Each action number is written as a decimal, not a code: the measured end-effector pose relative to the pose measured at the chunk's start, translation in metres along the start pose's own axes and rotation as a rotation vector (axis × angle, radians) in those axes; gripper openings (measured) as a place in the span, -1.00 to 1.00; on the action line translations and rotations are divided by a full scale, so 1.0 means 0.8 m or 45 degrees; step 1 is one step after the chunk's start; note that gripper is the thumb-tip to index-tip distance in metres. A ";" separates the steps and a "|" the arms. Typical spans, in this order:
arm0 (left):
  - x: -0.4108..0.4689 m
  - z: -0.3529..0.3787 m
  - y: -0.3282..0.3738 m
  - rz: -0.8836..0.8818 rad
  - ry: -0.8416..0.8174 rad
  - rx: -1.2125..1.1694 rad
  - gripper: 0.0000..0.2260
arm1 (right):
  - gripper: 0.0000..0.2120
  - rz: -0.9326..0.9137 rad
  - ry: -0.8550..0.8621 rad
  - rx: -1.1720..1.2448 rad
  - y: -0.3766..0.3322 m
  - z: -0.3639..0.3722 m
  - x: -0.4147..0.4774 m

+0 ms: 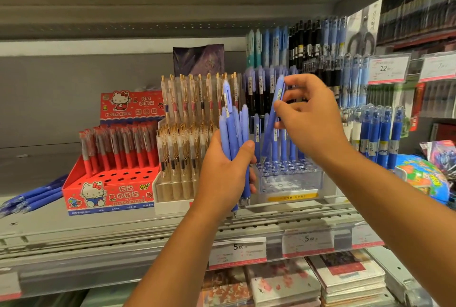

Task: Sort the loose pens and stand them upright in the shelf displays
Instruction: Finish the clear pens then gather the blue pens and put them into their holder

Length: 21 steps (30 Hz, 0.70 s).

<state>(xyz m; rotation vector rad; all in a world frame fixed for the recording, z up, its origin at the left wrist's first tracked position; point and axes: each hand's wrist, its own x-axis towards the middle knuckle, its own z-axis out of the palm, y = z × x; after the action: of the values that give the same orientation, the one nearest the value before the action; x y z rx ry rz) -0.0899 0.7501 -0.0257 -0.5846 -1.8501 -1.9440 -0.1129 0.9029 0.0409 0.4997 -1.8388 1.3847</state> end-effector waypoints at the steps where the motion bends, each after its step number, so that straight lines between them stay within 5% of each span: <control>1: 0.000 0.000 0.000 -0.003 -0.006 0.003 -0.83 | -0.71 -0.055 -0.005 -0.060 0.003 0.003 -0.001; 21: 0.001 0.002 0.001 0.002 -0.051 0.005 -0.74 | -0.70 -0.047 -0.245 -0.319 0.073 0.036 -0.021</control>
<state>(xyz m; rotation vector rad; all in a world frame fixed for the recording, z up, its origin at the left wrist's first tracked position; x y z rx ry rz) -0.0905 0.7514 -0.0247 -0.6279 -1.8765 -1.9401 -0.1530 0.8936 -0.0126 0.5479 -2.1120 1.0922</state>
